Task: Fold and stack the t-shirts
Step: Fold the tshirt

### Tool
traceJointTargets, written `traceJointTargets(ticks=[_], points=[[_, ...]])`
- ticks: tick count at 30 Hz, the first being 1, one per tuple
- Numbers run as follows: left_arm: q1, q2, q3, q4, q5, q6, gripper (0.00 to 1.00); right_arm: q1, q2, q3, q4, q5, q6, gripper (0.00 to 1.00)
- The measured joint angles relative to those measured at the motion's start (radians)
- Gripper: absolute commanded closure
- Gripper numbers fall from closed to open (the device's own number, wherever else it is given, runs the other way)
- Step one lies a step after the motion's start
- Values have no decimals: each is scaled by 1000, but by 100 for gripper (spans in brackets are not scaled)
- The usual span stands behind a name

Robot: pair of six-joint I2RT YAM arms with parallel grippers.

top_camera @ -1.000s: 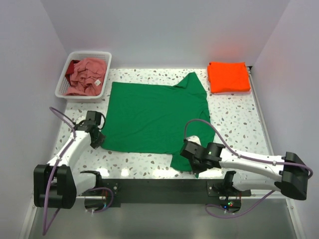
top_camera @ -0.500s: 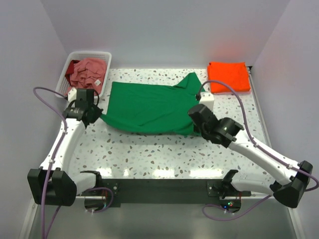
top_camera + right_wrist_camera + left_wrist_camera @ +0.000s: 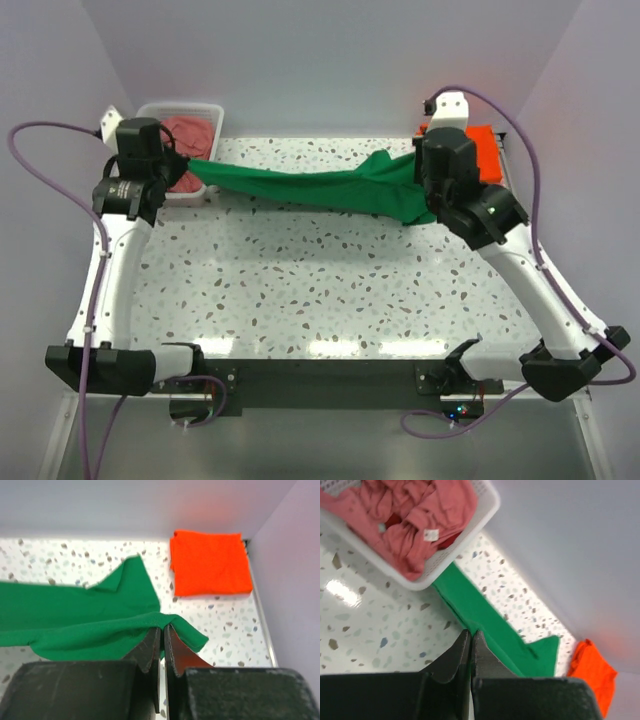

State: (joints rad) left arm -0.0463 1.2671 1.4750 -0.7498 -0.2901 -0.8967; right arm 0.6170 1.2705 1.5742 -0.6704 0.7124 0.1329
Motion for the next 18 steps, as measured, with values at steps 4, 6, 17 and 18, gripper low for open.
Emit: traceJointTargets(ticks=[4, 6, 17, 18], points=[[0, -2, 184, -5, 8, 29, 100, -1, 0, 179, 7, 0, -95, 100], [0, -5, 265, -8, 13, 50, 100, -1, -5, 252, 5, -6, -129, 100], [0, -145, 656, -53, 60, 137, 100, 0, -120, 567, -67, -194, -228, 100], [-1, -154, 698, -55, 74, 144, 100, 0, -137, 589, -73, -217, -231, 100]])
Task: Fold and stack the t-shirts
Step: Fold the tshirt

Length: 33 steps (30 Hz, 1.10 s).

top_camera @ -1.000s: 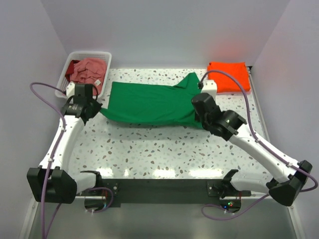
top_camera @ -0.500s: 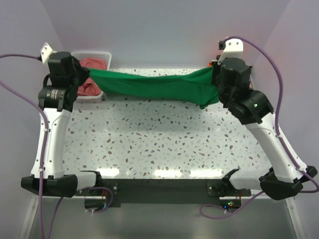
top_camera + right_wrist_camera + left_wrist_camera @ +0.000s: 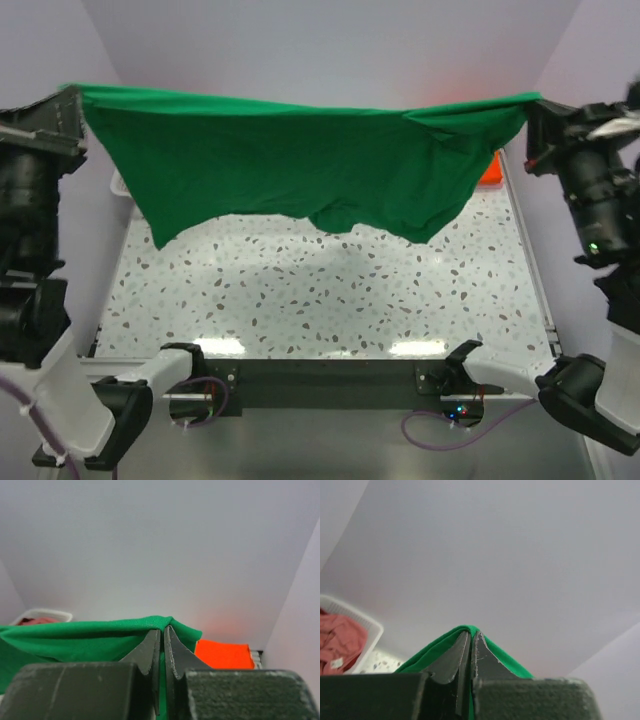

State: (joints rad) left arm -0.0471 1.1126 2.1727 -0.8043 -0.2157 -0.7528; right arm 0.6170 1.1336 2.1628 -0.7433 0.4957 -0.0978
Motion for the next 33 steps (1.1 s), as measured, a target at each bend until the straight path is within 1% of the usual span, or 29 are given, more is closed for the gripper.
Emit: traceJointTargets(ticks=[2, 4, 7, 11, 14, 16, 19, 21, 24, 27, 29, 31, 33], points=[[0, -32, 62, 3, 24, 14, 100, 0, -26, 36, -10, -46, -1, 100], [0, -69, 82, 10, 42, 16, 100, -1, -57, 72, -14, -85, -1, 100], [0, -106, 79, 13, 74, 16, 100, -1, -89, 100, -10, -114, -8, 100], [0, -93, 42, 20, 117, 16, 100, -1, -84, 95, 8, -109, -31, 100], [0, -74, -56, 41, 140, 15, 100, -1, -60, 33, 47, -58, -69, 100], [0, -59, -175, 81, 146, 13, 100, -1, -42, -54, 105, 3, -106, 100], [0, -24, -399, 151, 144, 8, 100, -2, 9, -212, 213, 103, -171, 100], [0, 4, -579, 240, 143, 3, 100, -6, 51, -306, 272, 151, -203, 100], [0, 91, -824, 331, 143, -8, 100, -39, 144, -459, 349, 166, -217, 100], [0, 208, -945, 368, 140, -12, 100, -95, 256, -566, 366, 133, -192, 100], [0, 317, -957, 393, 126, -11, 100, -144, 343, -610, 373, 94, -164, 100], [0, 429, -932, 417, 111, -10, 100, -190, 443, -613, 387, 54, -134, 100], [0, 571, -859, 416, 93, -10, 100, -225, 568, -574, 396, 26, -106, 100]])
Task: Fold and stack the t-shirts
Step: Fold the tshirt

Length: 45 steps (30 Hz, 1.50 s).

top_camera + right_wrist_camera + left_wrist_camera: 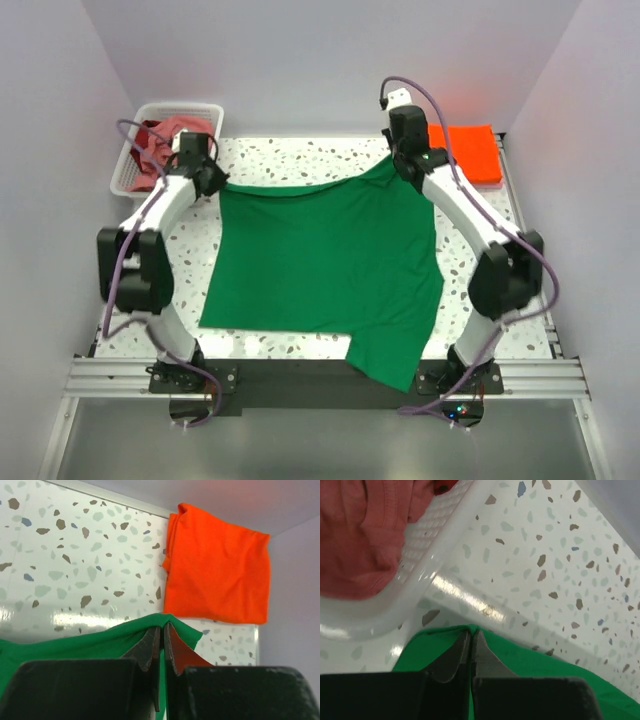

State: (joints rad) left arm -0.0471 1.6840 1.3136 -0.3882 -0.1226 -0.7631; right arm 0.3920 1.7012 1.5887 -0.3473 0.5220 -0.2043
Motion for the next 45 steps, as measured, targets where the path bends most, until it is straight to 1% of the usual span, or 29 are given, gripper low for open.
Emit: traceJointTargets(ticks=[3, 5, 8, 11, 16, 23, 27, 32, 39, 45], points=[[0, 195, 124, 12, -23, -1, 100, -34, 207, 129, -3, -28, 28, 100], [0, 286, 189, 10, -33, 0, 100, -50, 346, 241, -10, -43, 42, 100], [0, 398, 300, 8, -39, 0, 100, -68, 501, 370, -18, -61, 59, 100], [0, 500, 433, 7, -38, 4, 100, -80, 604, 468, -23, -75, 78, 100], [0, 595, 572, 3, -39, 20, 100, -96, 666, 530, -13, -92, 97, 100], [0, 623, 597, -11, -48, 23, 100, -112, 668, 520, 11, -101, 100, 100], [0, 621, 593, -22, -53, 23, 100, -114, 632, 424, 30, -123, 100, 100], [-2, 579, 515, -18, -56, 26, 100, -113, 521, 232, 35, -129, 103, 100], [-1, 479, 386, -21, -67, 27, 100, -113, 382, 118, 34, -133, 134, 100], [-1, 415, 319, -16, -64, 42, 100, -113, 253, 17, 27, -143, 161, 100]])
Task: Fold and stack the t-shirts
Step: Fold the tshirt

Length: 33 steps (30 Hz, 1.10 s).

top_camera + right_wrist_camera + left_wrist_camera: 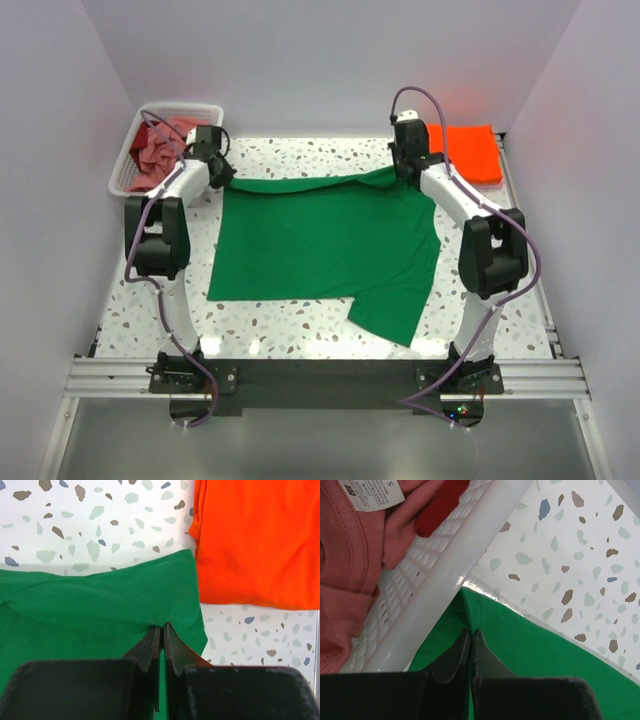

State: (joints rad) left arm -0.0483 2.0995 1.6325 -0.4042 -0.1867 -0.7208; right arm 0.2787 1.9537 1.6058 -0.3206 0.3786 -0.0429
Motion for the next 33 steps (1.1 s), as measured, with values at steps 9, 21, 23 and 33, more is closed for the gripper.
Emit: traceJointTargets(ticks=[9, 21, 23, 33], points=[[0, -74, -89, 5, 1, 8, 100, 0, -85, -100, -34, -10, 48, 100], [0, -137, -214, 6, 3, 8, 100, 121, -232, -298, -124, 114, 307, 100], [0, -138, -221, 6, 3, 8, 100, 152, -232, -299, -163, 156, 370, 100], [0, -153, -225, 4, -9, 9, 100, 185, -233, -346, -303, 233, 570, 100]])
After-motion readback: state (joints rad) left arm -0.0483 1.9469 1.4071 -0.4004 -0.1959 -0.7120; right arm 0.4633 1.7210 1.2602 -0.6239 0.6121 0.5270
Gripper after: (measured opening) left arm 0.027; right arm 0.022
